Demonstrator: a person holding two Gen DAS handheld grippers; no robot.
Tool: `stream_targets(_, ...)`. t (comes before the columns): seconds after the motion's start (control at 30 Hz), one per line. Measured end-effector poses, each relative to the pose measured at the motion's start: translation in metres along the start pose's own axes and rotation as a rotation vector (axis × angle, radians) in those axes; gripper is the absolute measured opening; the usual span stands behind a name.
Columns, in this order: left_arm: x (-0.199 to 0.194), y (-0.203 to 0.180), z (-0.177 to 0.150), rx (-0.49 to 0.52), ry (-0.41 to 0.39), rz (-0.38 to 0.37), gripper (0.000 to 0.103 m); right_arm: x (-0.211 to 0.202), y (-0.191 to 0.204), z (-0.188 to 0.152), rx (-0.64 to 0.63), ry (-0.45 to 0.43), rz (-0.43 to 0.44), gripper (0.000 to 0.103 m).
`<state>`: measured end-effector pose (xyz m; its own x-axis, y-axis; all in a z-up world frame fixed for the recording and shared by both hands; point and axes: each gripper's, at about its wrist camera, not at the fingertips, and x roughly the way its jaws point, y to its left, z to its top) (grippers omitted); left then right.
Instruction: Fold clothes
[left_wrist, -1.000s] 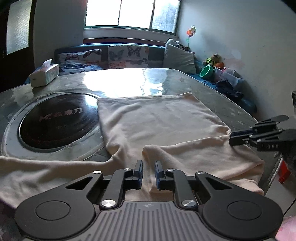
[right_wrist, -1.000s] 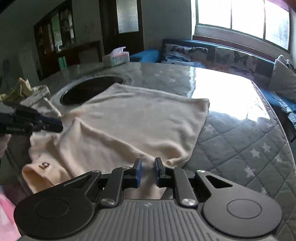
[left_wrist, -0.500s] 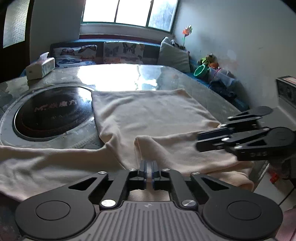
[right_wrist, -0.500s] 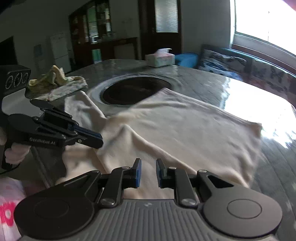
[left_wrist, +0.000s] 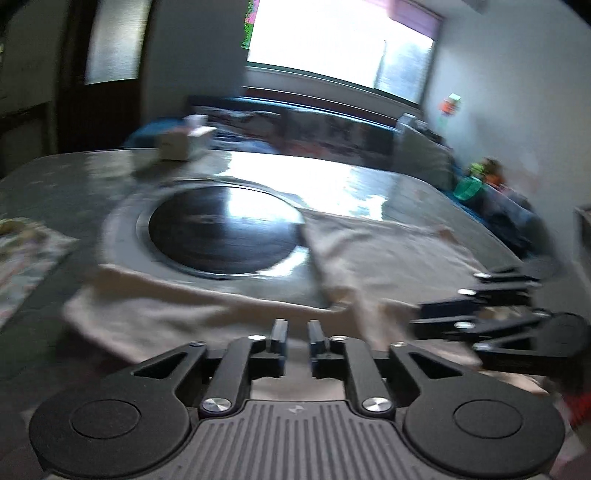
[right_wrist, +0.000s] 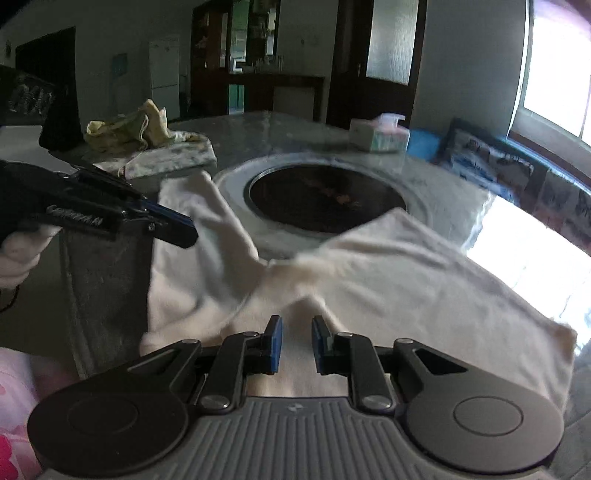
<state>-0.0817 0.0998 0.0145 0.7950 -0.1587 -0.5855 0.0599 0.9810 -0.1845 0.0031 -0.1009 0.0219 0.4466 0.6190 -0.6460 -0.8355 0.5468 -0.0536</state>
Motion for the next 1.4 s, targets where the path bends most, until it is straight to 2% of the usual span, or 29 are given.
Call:
stream_targets(0.1, -0.002, 0.020, 0.001, -0.056, -0.011, 0.089, 0.030, 0.001, 0.003, 0.001, 0.003, 0.023, 0.046, 0.017)
stream_targets(0.23, -0.005, 0.044, 0.001, -0.141, -0.026, 0.187, 0.035, 0.007, 0.010, -0.004, -0.005, 0.054, 0.073, 0.017)
stream_targets(0.3, -0.007, 0.055, 0.000, -0.166, -0.039, 0.242, 0.048, 0.003, 0.013, -0.003, -0.003, 0.039, 0.095, 0.017)
stream_targets(0.43, -0.002, 0.073, 0.001, -0.221, -0.037, 0.340, 0.050, 0.009, 0.018, -0.006, -0.006, 0.064, 0.121, 0.020)
stream_targets(0.57, 0.005, 0.091, 0.002, -0.295, -0.025, 0.431, 0.051, -0.002, 0.016, -0.003, 0.010, 0.034, 0.117, 0.021)
stream_targets(0.73, 0.012, 0.100, 0.004, -0.328, -0.023, 0.451, 0.049, -0.019, 0.010, 0.003, 0.016, -0.005, 0.090, 0.027)
stream_targets(0.87, 0.015, 0.104, 0.005, -0.337, -0.041, 0.444, 0.035, -0.033, 0.004, 0.004, 0.031, -0.030, 0.065, 0.027)
stream_targets(0.97, 0.016, 0.108, 0.005, -0.363, -0.049, 0.426, 0.014, -0.042, -0.002, 0.001, 0.051, -0.042, 0.043, 0.027)
stream_targets(1.03, 0.014, 0.111, 0.005, -0.395, -0.064, 0.394, 0.007, -0.048, -0.006, -0.002, 0.067, -0.049, 0.025, 0.028)
stream_targets(1.1, 0.007, 0.105, 0.009, -0.392, -0.093, 0.345, 0.006, -0.054, -0.012, -0.005, 0.090, -0.059, 0.006, 0.028)
stream_targets(1.2, -0.005, 0.082, 0.020, -0.329, -0.140, 0.264, 0.006, -0.064, -0.023, -0.011, 0.140, -0.074, -0.025, 0.028)
stream_targets(1.4, -0.021, 0.012, 0.054, -0.183, -0.200, 0.006, 0.006, -0.085, -0.049, -0.033, 0.251, -0.106, -0.124, 0.028)
